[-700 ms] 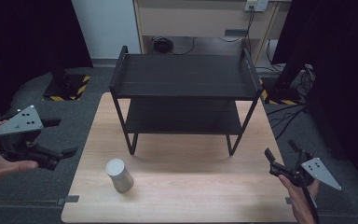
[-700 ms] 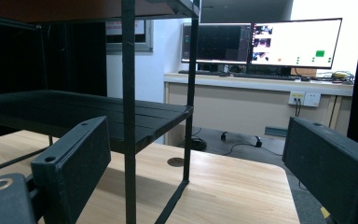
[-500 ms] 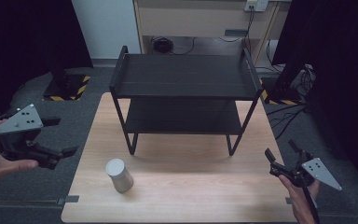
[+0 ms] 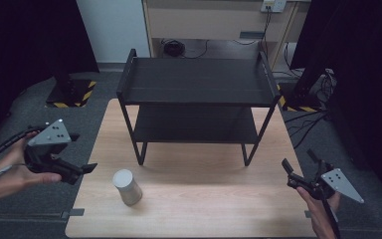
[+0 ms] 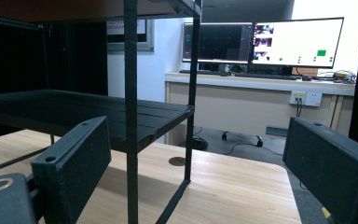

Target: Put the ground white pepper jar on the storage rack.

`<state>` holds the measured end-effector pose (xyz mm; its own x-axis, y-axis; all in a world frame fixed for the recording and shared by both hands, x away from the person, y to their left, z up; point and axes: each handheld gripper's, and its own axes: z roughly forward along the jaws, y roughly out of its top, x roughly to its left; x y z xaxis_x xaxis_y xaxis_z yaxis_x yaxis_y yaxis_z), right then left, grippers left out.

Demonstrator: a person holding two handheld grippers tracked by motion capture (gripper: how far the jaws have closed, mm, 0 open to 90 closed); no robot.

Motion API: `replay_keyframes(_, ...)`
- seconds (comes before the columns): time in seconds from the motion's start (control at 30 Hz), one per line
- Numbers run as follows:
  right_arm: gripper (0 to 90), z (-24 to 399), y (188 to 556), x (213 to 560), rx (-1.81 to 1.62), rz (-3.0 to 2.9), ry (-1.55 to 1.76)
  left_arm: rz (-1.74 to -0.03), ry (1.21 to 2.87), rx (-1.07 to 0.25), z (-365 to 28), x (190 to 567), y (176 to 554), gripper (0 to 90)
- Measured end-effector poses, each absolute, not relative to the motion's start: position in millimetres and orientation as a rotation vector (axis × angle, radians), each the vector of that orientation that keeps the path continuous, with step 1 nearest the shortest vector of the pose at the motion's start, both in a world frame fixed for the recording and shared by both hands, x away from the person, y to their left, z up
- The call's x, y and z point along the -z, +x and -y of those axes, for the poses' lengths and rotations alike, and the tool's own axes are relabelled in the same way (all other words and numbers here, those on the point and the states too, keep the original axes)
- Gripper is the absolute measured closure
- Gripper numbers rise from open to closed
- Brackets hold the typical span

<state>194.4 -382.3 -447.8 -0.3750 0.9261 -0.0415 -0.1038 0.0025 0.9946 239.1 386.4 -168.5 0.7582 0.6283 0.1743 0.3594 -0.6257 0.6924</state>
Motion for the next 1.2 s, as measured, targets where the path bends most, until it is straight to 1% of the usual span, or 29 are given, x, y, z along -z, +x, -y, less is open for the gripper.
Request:
replay_keyframes(0.1,7.6,382.3,194.2,448.0,-1.515,-1.414,0.907,-0.729,2.306,-0.521,-383.7,173.6,243.7,3.7)
replay_keyframes(0.4,7.7,382.4,193.3,448.3,-1.522,-1.411,0.904,-0.671,2.295,-0.467,-383.5,204.4,254.6,5.5)
replay_keyframes(0.43,7.7,382.3,193.3,448.3,-1.522,-1.412,0.904,-0.653,2.29,-0.438,-385.3,214.3,258.6,5.8)
replay_keyframes(0.53,7.7,382.2,193.6,448.3,-1.524,-1.413,0.902,-0.625,2.273,-0.419,-388.7,223.7,261.4,6.5)
replay_keyframes(0.57,7.8,381.9,193.7,448.1,-1.524,-1.416,0.901,-0.617,2.256,-0.399,-391.6,234.0,264.7,6.5)
replay_keyframes(0.73,7.9,380.8,193.3,448.3,-1.525,-1.415,0.902,-0.6,2.264,-0.356,-393.1,256.6,272.2,7.0)
replay_keyframes(1.2,8.0,379.3,192.4,449.5,-1.523,-1.405,0.918,-0.577,2.245,-0.299,-395.4,299.0,285.4,9.4)
